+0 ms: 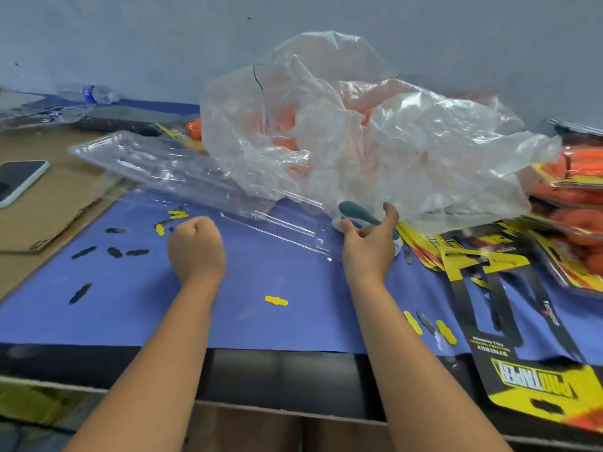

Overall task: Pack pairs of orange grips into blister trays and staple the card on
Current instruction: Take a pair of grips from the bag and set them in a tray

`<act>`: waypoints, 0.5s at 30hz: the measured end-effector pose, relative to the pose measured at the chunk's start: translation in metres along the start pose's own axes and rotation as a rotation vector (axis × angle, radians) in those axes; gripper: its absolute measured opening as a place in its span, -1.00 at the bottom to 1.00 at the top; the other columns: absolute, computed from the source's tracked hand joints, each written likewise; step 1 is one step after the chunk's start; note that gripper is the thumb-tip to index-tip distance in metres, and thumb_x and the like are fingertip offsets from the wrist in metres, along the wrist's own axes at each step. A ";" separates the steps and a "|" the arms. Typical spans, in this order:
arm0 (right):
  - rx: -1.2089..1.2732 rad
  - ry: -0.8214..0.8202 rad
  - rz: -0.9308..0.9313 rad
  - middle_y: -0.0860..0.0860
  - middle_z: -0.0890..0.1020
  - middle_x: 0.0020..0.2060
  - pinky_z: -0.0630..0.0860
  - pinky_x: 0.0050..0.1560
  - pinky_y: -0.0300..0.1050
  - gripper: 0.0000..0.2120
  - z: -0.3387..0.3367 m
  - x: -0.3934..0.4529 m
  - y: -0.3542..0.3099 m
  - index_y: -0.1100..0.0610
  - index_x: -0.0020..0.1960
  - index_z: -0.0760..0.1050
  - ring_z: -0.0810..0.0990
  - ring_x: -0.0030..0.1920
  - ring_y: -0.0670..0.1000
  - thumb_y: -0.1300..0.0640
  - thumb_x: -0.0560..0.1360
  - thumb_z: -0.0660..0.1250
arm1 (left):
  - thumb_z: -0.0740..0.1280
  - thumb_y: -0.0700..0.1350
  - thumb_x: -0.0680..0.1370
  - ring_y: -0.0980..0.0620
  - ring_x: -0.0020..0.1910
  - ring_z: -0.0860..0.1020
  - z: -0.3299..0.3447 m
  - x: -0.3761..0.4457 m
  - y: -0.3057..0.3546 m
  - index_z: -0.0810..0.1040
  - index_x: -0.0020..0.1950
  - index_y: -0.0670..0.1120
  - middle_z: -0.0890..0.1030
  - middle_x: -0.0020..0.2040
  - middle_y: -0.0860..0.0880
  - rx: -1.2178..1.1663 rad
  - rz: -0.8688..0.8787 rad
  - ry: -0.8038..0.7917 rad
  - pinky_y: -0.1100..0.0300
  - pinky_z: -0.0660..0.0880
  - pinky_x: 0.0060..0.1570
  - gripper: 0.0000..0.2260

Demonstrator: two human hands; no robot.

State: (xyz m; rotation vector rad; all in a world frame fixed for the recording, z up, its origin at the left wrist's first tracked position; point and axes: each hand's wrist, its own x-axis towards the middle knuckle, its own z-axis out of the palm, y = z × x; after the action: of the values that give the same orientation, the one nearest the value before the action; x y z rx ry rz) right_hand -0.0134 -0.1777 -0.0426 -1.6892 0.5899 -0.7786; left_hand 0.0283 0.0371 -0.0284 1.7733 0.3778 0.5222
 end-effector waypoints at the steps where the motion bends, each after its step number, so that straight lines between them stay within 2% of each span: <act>1: 0.009 0.024 0.007 -0.32 0.51 -0.43 0.29 -0.39 -0.33 -0.34 -0.001 0.000 -0.001 -0.05 0.50 0.14 0.46 -0.31 -0.43 0.09 0.52 0.39 | 0.07 -0.11 0.29 -0.06 -0.38 0.39 -0.002 0.002 0.001 0.40 -0.38 -0.22 0.40 -0.41 -0.17 -0.114 -0.081 0.055 0.18 0.25 -0.42 -0.79; 3: 0.016 0.058 0.018 -0.20 0.52 -0.35 0.25 -0.35 -0.28 -0.36 -0.002 -0.002 -0.004 -0.09 0.50 0.15 0.45 -0.27 -0.46 0.09 0.52 0.38 | 0.10 -0.14 0.34 -0.06 -0.37 0.42 -0.007 0.004 0.003 0.44 -0.41 -0.03 0.45 -0.40 -0.07 -0.325 -0.119 0.182 0.21 0.28 -0.45 -0.83; 4: 0.010 0.058 0.017 -0.17 0.53 -0.33 0.25 -0.35 -0.29 -0.37 -0.002 -0.003 -0.005 -0.10 0.49 0.17 0.45 -0.26 -0.47 0.09 0.52 0.38 | 0.10 -0.14 0.36 -0.05 -0.32 0.43 -0.010 0.004 0.004 0.45 -0.37 0.06 0.47 -0.36 -0.02 -0.360 -0.067 0.227 0.17 0.32 -0.39 -0.81; 6: -0.001 0.015 0.015 -0.14 0.52 -0.35 0.30 -0.40 -0.35 -0.40 -0.003 -0.004 -0.006 -0.10 0.48 0.20 0.47 -0.30 -0.43 0.09 0.52 0.38 | 0.12 -0.13 0.41 -0.02 -0.18 0.46 -0.010 0.003 0.005 0.47 -0.18 0.09 0.51 -0.21 0.04 -0.239 0.199 0.253 0.06 0.39 -0.17 -0.83; 8: -0.024 -0.054 0.023 -0.19 0.52 -0.42 0.33 -0.44 -0.40 -0.41 -0.005 -0.006 -0.006 -0.10 0.47 0.24 0.49 -0.36 -0.34 0.06 0.51 0.39 | 0.18 -0.15 0.44 -0.09 0.04 0.47 -0.003 -0.003 0.003 0.52 0.04 -0.07 0.54 0.01 -0.07 0.056 0.602 0.126 0.00 0.36 0.10 -0.78; 10: -0.103 -0.104 0.025 -0.27 0.53 -0.34 0.34 -0.36 -0.35 -0.44 -0.009 -0.006 -0.006 -0.09 0.44 0.29 0.50 -0.31 -0.35 -0.02 0.50 0.40 | 0.23 -0.14 0.44 -0.21 0.29 0.41 0.013 -0.012 0.003 0.53 0.21 -0.16 0.50 0.26 -0.19 0.355 0.892 -0.099 -0.04 0.26 0.30 -0.64; 12: -0.181 -0.135 -0.002 -0.27 0.60 -0.12 0.40 -0.24 -0.27 -0.49 -0.012 -0.004 -0.005 -0.06 0.39 0.37 0.54 -0.16 -0.34 -0.08 0.48 0.41 | 0.23 -0.09 0.46 -0.23 0.50 0.18 0.027 -0.023 0.005 0.42 0.42 -0.06 0.25 0.52 -0.19 0.541 0.944 -0.334 -0.11 0.08 0.45 -0.50; 14: -0.242 -0.141 -0.011 -0.19 0.64 0.02 0.44 -0.14 -0.15 -0.50 -0.016 -0.003 -0.007 -0.05 0.38 0.38 0.59 0.01 -0.13 -0.12 0.48 0.40 | 0.16 -0.01 0.56 -0.14 0.57 -0.05 0.037 -0.027 0.003 0.19 0.55 0.11 -0.02 0.60 -0.09 0.729 0.912 -0.469 -0.15 -0.12 0.50 -0.47; 15: -0.272 -0.143 -0.011 -0.16 0.64 0.05 0.44 -0.11 -0.12 -0.48 -0.017 -0.003 -0.008 -0.06 0.39 0.37 0.59 0.07 -0.05 -0.15 0.49 0.39 | 0.12 0.04 0.61 -0.09 0.58 -0.08 0.040 -0.027 0.000 0.09 0.57 0.17 -0.06 0.61 -0.04 0.819 0.882 -0.511 -0.15 -0.13 0.50 -0.48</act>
State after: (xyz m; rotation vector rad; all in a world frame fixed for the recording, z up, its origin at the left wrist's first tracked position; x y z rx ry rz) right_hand -0.0283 -0.1846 -0.0330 -1.9807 0.6078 -0.5986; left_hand 0.0266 -0.0096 -0.0406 2.7637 -0.6935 0.5139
